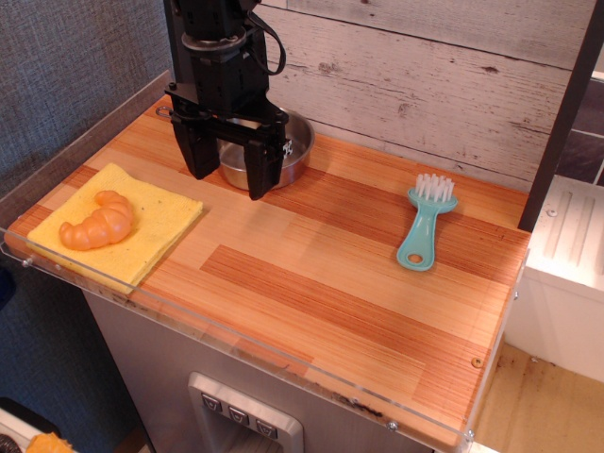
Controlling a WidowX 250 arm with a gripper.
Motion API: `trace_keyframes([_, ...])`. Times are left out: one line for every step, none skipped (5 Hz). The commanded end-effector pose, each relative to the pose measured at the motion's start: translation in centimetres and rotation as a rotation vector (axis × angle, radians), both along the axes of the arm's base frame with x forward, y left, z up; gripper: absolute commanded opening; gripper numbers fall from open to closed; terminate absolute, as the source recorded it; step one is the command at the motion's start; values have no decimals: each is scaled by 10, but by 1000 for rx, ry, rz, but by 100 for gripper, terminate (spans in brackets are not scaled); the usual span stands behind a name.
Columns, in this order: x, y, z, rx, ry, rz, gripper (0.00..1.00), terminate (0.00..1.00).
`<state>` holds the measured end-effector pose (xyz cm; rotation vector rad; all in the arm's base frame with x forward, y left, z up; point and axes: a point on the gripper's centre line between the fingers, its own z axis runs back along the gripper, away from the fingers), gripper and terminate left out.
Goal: Place the pan on the front edge of the table
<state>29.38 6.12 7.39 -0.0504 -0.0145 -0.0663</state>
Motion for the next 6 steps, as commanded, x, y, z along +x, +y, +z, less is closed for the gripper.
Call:
trace_keyframes([0,0,0,0,0,0,100,0])
trace_keyframes([19,6,3,-13,-17,44,100,0])
trace_keyframes([49,12,16,15,-58,73,100,0])
trace_keyframes([75,2,37,34,-123,31,100,0])
trace_keyframes([101,-3,30,68,-137,24,100,0])
trace_keyframes([110,-9,13,87,-104,14,100,0])
